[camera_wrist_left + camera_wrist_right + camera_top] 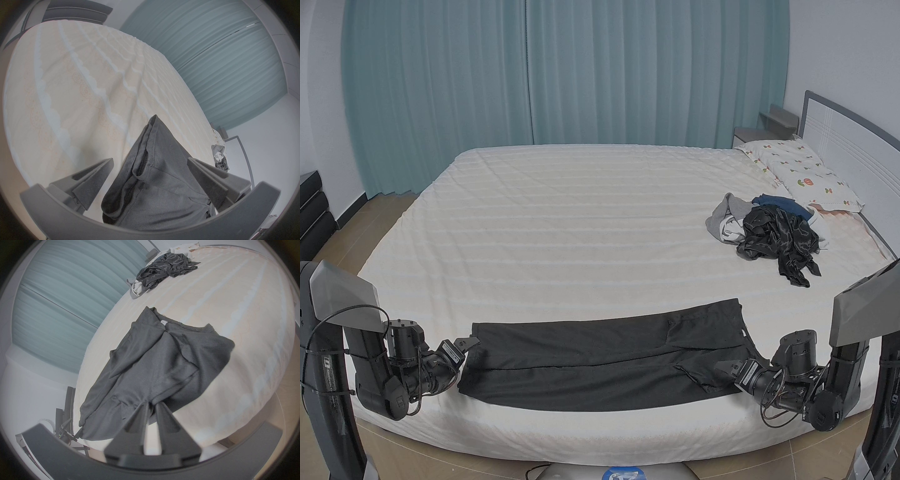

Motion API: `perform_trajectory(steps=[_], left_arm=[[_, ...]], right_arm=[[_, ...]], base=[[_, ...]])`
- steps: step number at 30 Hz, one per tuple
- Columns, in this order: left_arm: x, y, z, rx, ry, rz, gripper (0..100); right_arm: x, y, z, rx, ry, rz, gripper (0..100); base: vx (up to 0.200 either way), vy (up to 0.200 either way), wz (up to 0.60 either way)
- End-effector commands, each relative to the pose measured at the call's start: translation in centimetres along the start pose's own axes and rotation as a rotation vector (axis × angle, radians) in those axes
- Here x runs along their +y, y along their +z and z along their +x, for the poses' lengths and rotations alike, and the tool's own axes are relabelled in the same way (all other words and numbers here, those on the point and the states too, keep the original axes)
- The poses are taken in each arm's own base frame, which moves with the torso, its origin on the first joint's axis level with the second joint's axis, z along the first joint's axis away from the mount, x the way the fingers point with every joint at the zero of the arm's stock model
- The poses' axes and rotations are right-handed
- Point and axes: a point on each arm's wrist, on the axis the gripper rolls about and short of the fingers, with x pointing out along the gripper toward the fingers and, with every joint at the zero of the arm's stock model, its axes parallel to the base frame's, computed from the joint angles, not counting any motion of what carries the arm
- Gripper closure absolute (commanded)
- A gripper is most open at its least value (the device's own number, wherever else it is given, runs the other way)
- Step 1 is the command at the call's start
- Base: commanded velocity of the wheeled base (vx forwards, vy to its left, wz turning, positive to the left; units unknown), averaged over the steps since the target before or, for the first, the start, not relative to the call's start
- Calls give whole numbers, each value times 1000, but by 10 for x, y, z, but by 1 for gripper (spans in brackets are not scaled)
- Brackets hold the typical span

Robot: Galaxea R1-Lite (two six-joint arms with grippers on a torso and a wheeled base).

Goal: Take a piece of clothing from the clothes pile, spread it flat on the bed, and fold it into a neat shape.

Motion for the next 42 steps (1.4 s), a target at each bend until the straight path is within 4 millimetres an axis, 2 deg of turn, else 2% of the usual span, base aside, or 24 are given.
perform_trajectory(steps=[1,6,10,16,21,29,37,42], left_arm=[[1,0,1,2,2,-1,0],[1,0,1,2,2,-1,0],[1,0,1,2,2,-1,0],[1,0,1,2,2,-1,0],[1,0,1,2,2,-1,0],[0,0,-1,0,-2,0,0],[-13,7,-11,-34,-44,11,0],[-14,6,-8,-30,-48,23,0]], right_arm=[[16,16,-20,-74,82,3,0],[18,21,-21,-93,106,13,0],[14,19,-8,-76,92,48,0],[0,11,30,-50,100,106,0],[-13,8,47,-41,54,112,0],[-22,16,39,-70,26,120,0],[-1,33,9,-145,133,109,0],[-7,44,8,-181,123,128,0]], base=[[0,0,0],[0,0,0],[0,0,0],[0,0,0],[0,0,0],[0,0,0],[0,0,0],[0,0,0]])
